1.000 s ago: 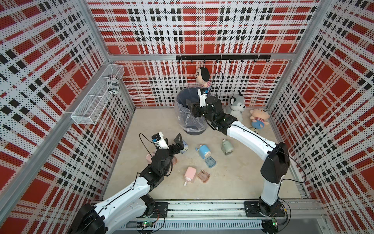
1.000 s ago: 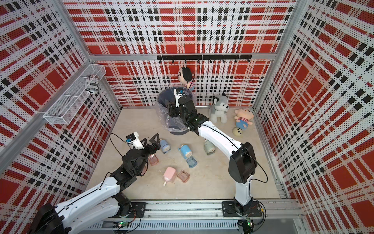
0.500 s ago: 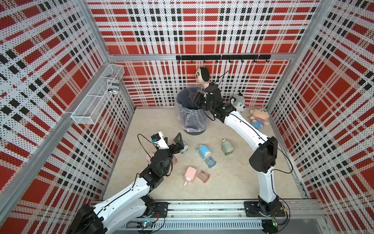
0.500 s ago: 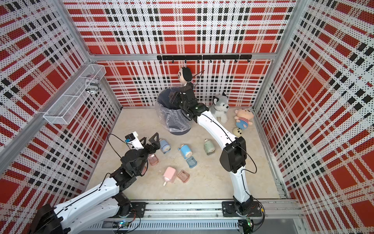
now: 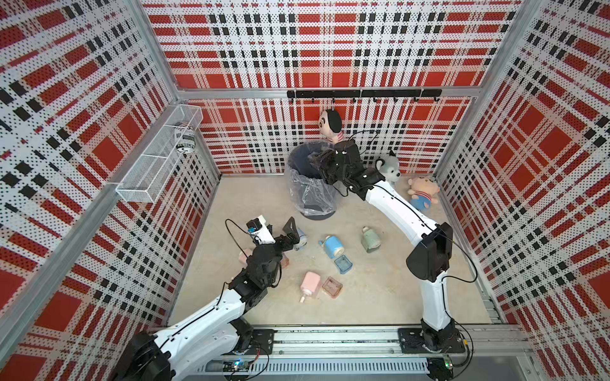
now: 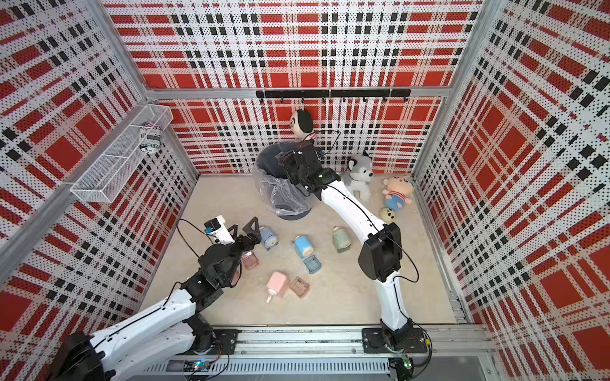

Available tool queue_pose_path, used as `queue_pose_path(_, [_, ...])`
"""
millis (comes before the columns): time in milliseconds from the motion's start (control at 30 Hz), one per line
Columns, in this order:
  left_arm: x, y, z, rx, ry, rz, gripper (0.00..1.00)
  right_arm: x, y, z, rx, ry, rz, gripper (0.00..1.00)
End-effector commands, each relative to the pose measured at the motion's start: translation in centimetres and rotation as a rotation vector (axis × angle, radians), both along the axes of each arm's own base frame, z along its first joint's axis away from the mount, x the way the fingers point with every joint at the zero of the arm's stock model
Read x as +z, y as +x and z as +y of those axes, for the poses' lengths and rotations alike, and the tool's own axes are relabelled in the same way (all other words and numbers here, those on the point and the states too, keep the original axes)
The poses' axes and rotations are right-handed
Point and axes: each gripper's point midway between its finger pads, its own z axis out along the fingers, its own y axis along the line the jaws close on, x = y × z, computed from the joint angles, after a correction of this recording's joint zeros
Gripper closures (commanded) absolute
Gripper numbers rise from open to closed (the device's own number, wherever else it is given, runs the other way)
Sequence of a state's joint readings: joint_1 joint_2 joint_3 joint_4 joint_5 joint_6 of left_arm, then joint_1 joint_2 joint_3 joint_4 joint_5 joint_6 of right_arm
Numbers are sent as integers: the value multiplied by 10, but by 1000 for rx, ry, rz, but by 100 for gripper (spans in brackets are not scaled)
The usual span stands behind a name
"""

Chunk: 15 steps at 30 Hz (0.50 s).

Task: Take out the pencil sharpener tray and clean the shavings
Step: Pour the shavings into the trash bin.

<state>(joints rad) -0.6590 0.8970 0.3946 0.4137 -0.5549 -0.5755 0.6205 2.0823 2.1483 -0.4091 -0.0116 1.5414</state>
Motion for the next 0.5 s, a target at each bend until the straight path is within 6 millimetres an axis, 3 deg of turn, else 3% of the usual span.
queue_pose_path(0, [1,0,-1,5,8,-8,2,52,-14,-10,-72,152,-7,52])
queue_pose_path(233, [2,-1,1,7,1,-13,2,69,-17,-16,-148,284,45,52])
queue_pose_path(467, [-1,2,-2,1,8,-1,2,78,-14,-7,-171,376,76,50])
